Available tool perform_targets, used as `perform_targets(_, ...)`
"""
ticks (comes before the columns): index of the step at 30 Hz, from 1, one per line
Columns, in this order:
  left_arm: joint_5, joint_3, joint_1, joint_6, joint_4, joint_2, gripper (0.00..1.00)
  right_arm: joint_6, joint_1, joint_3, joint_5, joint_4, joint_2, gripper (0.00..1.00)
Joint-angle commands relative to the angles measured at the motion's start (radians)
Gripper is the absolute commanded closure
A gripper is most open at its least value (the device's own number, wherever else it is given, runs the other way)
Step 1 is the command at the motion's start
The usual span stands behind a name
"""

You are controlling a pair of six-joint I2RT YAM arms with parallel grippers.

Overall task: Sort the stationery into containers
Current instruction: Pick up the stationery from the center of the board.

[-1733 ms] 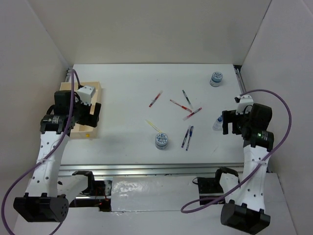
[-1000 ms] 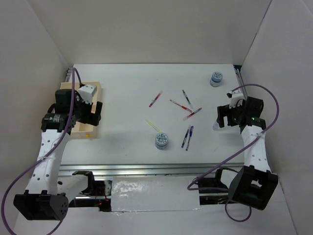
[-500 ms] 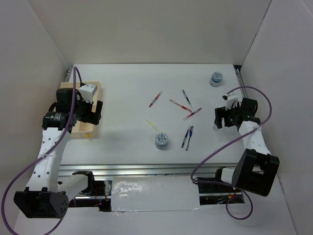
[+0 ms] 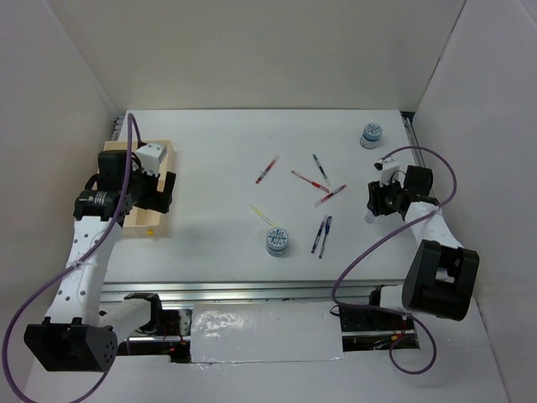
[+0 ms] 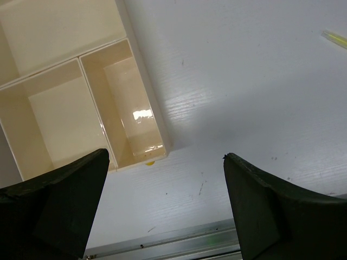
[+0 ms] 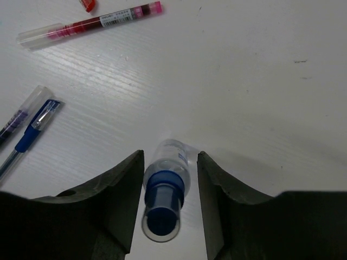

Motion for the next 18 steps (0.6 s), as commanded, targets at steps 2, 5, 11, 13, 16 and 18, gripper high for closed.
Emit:
perform_targets(2, -0.002, 0.041, -0.005, -0.001, 0.041, 0.011, 0.01, -0.001, 0.008, -0.009, -0.014, 0.052, -0.005, 0.52)
perform_targets(5, 0.001, 0.039, -0.006, -0.001, 0.046, 0.012, 0.01, -0.002, 0.011, -0.009, -0.014, 0.039, -0.008, 0.64)
perform_targets(11, 0.038, 0.042, -0.005, 0.011, 0.058, 0.005, 0.01, 0.022, 0.015, 0.031, -0.014, -0.011, -0.047, 1.00)
perform_targets(13, 0.110, 0.042, -0.006, 0.036, 0.068, -0.005, 0.03, 0.044, 0.027, 0.084, -0.030, -0.066, -0.079, 1.00)
perform_targets(16, 0.243, 0.024, -0.006, 0.058, 0.116, -0.041, 0.01, 0.100, 0.049, 0.185, -0.082, -0.151, -0.128, 1.00)
perform_targets(18, 0.326, 0.022, -0.035, 0.041, 0.172, -0.064, 0.01, 0.161, 0.093, 0.257, -0.124, -0.200, -0.160, 1.00)
